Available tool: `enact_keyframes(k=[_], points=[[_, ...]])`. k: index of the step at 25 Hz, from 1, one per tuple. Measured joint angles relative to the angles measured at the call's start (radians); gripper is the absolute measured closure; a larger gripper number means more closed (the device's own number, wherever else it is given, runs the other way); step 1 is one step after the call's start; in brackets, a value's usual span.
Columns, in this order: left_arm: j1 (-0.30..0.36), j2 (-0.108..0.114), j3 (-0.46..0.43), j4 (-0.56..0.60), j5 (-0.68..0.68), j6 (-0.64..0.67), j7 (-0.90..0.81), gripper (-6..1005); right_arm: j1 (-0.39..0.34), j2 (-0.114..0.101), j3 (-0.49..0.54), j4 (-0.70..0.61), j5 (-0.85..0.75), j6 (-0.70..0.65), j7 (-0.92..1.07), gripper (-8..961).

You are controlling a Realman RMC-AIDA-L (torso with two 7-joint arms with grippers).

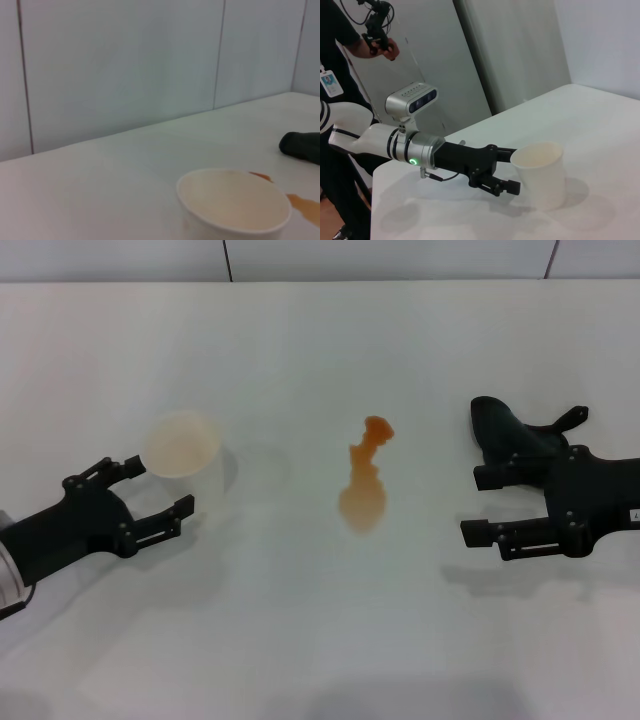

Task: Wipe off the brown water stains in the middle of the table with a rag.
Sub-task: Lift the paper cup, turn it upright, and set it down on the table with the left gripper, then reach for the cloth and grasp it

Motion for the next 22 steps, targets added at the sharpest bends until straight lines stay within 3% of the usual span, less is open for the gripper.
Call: enact_keyframes(k=[6,22], points=[[0.010,-0.001,-0.001,-0.032,-0.023,0.006,-0.007,108,0.000,0.001,-0.001,0.000,0.002,-0.001,0.000,182],[0.001,0.004,0.002,-0.376,-0.157,0.449,-0.182,109,0.000,0.001,-0.001,0.000,0.008,0.000,0.003,183]])
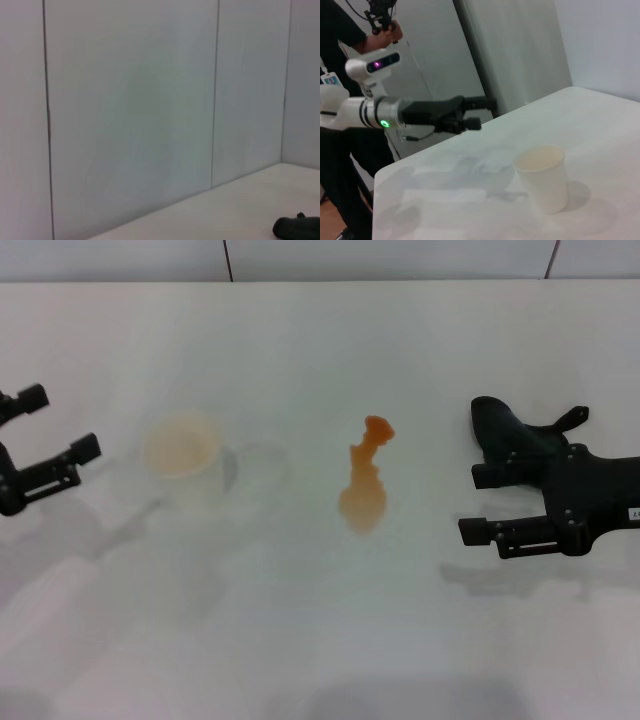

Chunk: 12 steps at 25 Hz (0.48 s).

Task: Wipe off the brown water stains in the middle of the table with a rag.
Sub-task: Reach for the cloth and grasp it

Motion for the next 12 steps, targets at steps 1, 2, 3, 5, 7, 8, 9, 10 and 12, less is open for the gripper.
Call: enact_keyframes(k=[1,2,3,5,7,8,9,10,12], points=[[-0.005,0.001,0.000,-0.017,-0.004,0.016,-0.012,109,0.000,0.000,0.000,0.000,0.000,0.000,0.000,183],[-0.010,0.003,0.000,-0.035,-0.010,0.034,-0.025,109,0.000,0.000,0.000,0.000,0.001,0.001,0.000,183],[-0.016,0.006,0.000,-0.049,-0.016,0.046,-0.035,109,0.000,0.000,-0.001,0.000,0.001,0.001,0.000,183],[-0.032,0.012,0.000,-0.080,-0.027,0.067,-0.062,109,0.000,0.000,-0.001,0.000,0.002,0.001,0.000,183],[-0.043,0.014,0.001,-0.099,-0.032,0.074,-0.080,109,0.000,0.000,-0.001,0.000,0.002,0.001,0.000,183],[-0.053,0.015,0.001,-0.116,-0.034,0.078,-0.095,109,0.001,0.000,0.001,0.000,0.002,0.002,0.000,183],[-0.067,0.016,0.002,-0.135,-0.034,0.082,-0.111,109,0.002,0.000,0.002,0.000,0.002,0.002,0.000,183],[-0.078,0.016,0.002,-0.150,-0.032,0.084,-0.120,110,0.003,0.000,0.004,0.000,0.002,0.002,0.000,182],[-0.102,0.019,0.002,-0.175,-0.012,0.087,-0.139,110,0.004,0.000,0.007,0.000,0.003,0.006,0.000,182]])
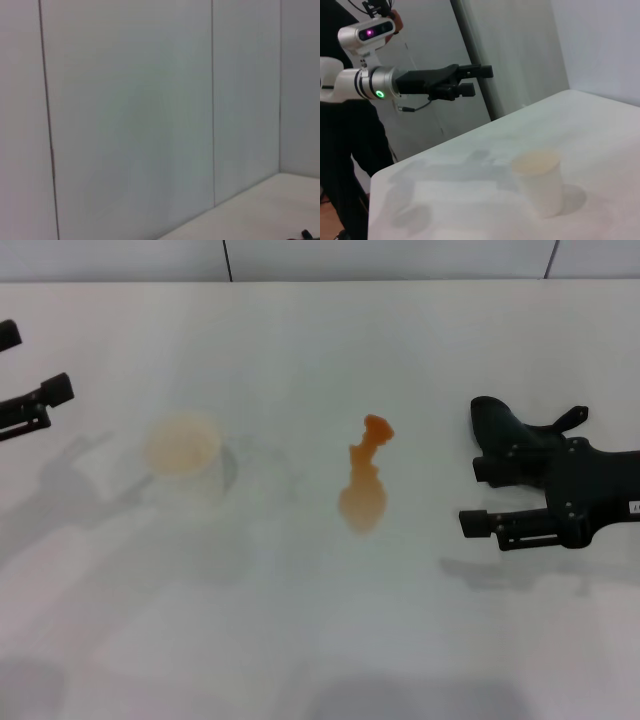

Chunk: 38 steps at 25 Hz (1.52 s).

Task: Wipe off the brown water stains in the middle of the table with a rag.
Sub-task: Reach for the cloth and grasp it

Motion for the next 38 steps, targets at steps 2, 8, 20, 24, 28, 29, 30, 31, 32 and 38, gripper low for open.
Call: enact_keyframes(k=[2,8,20,24,28,29,30,31,32,38], points=[[-0.032,0.006,0.001,-0.026,0.038,0.003,-0.020,110,0.001,0.000,0.002,0.000,0.002,0.006,-0.001,182],[-0.118,0.030,0.001,-0.040,0.144,0.016,-0.054,110,0.002,0.000,0.002,0.000,0.015,0.025,-0.009,182],[-0.251,0.035,0.001,-0.027,0.457,0.046,-0.061,111,0.015,-0.001,0.003,0.008,0.013,0.098,-0.012,183],[-0.254,0.040,0.001,-0.001,0.485,0.051,-0.065,111,0.032,-0.001,0.003,0.016,0.008,0.122,-0.012,183],[-0.258,0.067,0.001,0.086,0.503,0.053,-0.063,111,0.035,-0.002,0.003,0.017,0.004,0.145,-0.008,183],[-0.257,0.073,0.001,0.100,0.503,0.053,-0.063,111,0.035,-0.002,0.003,0.017,0.004,0.148,-0.008,182],[-0.255,0.079,0.001,0.115,0.503,0.053,-0.063,111,0.035,-0.002,0.003,0.017,0.004,0.151,-0.007,182],[-0.253,0.086,0.001,0.125,0.500,0.053,-0.063,111,0.035,-0.002,0.003,0.017,0.004,0.152,-0.007,182],[-0.253,0.088,0.001,0.127,0.499,0.053,-0.063,111,0.035,-0.002,0.003,0.017,0.004,0.152,-0.005,182],[-0.253,0.086,0.001,0.130,0.500,0.053,-0.059,111,0.060,-0.001,0.002,0.017,-0.024,0.172,0.040,182]])
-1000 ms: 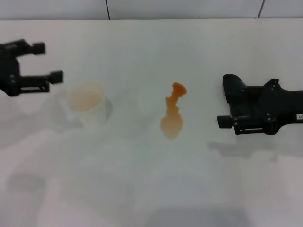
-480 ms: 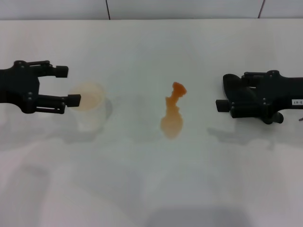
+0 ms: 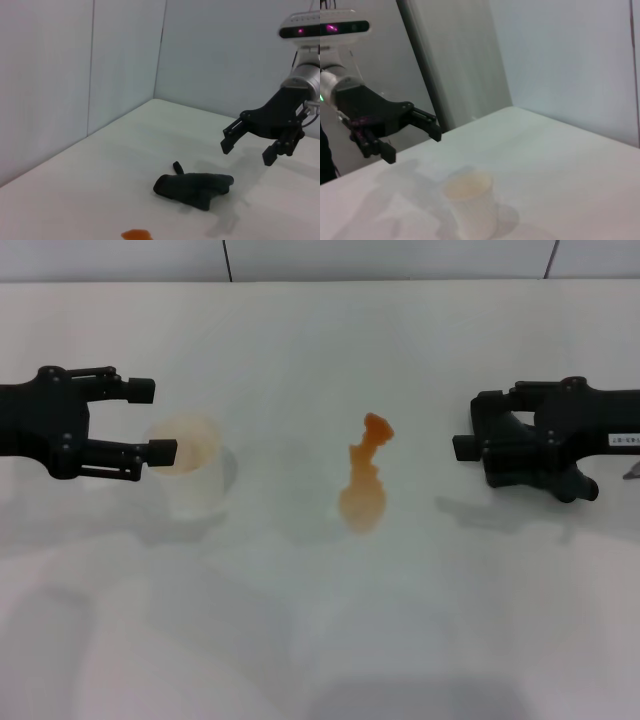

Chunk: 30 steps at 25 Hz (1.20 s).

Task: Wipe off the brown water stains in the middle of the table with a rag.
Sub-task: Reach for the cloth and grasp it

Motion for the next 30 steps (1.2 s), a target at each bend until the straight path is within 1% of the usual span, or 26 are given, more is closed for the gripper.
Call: enact_keyframes(k=[3,5,10,14,16,18,20,24,30], points=[[0.005,-0.003,0.000,0.000,0.001,0.000,0.002,111,0.030,0.001,-0.003,0.000,-0.031,0.002,0.023,182],[0.014,-0.010,0.000,-0.009,0.005,0.000,0.002,111,0.040,0.002,-0.005,0.000,-0.038,0.003,0.028,183],[0.032,-0.027,0.000,-0.020,0.014,-0.001,0.015,111,0.043,0.003,-0.003,0.000,-0.039,0.014,0.033,182],[0.035,-0.036,-0.002,-0.024,0.011,-0.002,0.016,111,0.049,-0.006,0.000,-0.005,-0.052,0.046,0.079,182],[0.035,-0.037,-0.002,-0.024,0.013,-0.002,0.016,111,0.070,-0.009,0.005,-0.015,-0.104,0.070,0.134,182],[0.036,-0.038,-0.002,-0.024,0.017,-0.002,0.016,111,0.102,-0.010,0.013,-0.026,-0.189,0.081,0.204,183],[0.033,-0.043,-0.002,-0.024,0.023,-0.003,0.018,111,0.141,-0.010,0.022,-0.032,-0.284,0.080,0.269,183],[0.029,-0.051,-0.001,-0.024,0.028,-0.004,0.026,111,0.198,-0.009,0.033,-0.028,-0.410,0.064,0.365,183],[0.029,-0.058,-0.001,-0.024,0.031,-0.004,0.034,111,0.244,-0.011,0.036,-0.026,-0.522,0.024,0.480,182]])
